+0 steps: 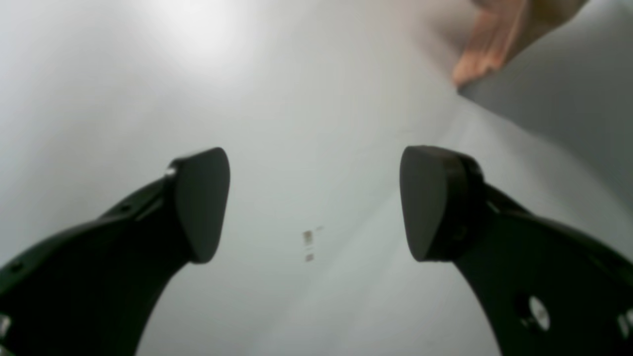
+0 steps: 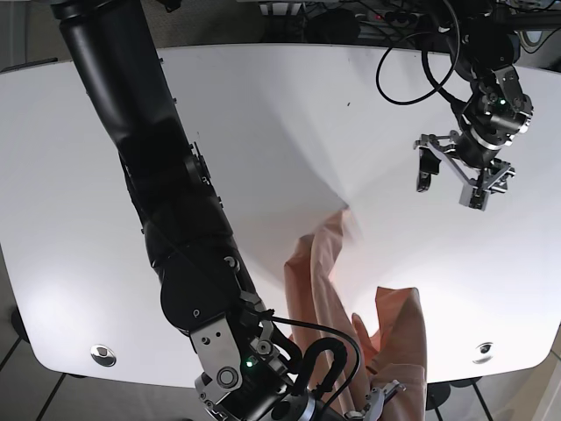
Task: Fold the T-shirt properly
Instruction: 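Lift the peach shirt high with the right gripper and grasp it with the left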
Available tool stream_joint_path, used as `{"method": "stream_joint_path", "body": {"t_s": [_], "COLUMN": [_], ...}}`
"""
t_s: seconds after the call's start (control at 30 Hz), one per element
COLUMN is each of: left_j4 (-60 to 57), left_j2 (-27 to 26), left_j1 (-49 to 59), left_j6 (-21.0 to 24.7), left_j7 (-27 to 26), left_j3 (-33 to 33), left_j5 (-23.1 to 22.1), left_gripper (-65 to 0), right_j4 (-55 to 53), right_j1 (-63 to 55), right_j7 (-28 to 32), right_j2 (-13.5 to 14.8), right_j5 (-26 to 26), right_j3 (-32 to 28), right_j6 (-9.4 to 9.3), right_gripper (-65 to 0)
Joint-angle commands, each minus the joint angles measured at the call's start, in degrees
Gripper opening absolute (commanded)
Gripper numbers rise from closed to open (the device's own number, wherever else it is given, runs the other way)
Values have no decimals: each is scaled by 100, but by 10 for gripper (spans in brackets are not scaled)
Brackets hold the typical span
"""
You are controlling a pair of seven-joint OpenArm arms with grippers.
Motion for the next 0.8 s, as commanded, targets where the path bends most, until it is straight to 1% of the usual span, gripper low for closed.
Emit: {"method": "stream_joint_path", "body": {"t_s": [0.03, 0.13, 0.2, 0.23, 0.27, 0.33, 0.4, 0.53, 0.67, 0.73, 0.8], "left_j4": [117, 73, -32, -191, -314, -595, -894, -1536, -2186, -2371, -2608], "left_j2": [-52, -52, -17, 10, 27, 256, 449, 563, 713, 730, 730], "left_j1": [-57, -13, -21, -57, -57, -83, -215, -575, -962, -1024, -1059], "left_j6": [1, 27, 36, 36, 36, 89, 309, 362, 362, 362, 388], "left_j7": [-280, -904, -1177, -1361, -1511, -1836, -2065, -2144, -2179, -2425, -2592], "left_j3": [322, 999, 1473, 1790, 1966, 2133, 2159, 2168, 2352, 2449, 2695], "left_j5": [-61, 0, 431, 844, 1073, 1407, 1600, 1565, 1565, 1565, 1565], "left_gripper": [-144, -144, -144, -144, -144, -144, -144, -144, -144, -144, -144], "right_j4": [84, 84, 75, 75, 75, 75, 75, 75, 75, 75, 75], "right_j1": [242, 242, 242, 242, 242, 242, 242, 242, 242, 242, 242], "right_j7": [206, 206, 206, 206, 206, 206, 206, 206, 206, 206, 206], "right_j2": [-38, -38, -38, -38, -38, -38, -38, -38, -38, -38, -38], "right_j5": [7, -2, -2, -2, -2, -2, -2, -2, -2, -2, -2], "right_j3": [47, 47, 47, 47, 47, 47, 56, 56, 56, 56, 56], "right_j6": [-43, -43, -43, -43, -43, -43, -43, -43, -43, -43, -43], "right_gripper": [-631, -631, -631, -631, -631, -631, -631, -631, -631, -631, -631]}}
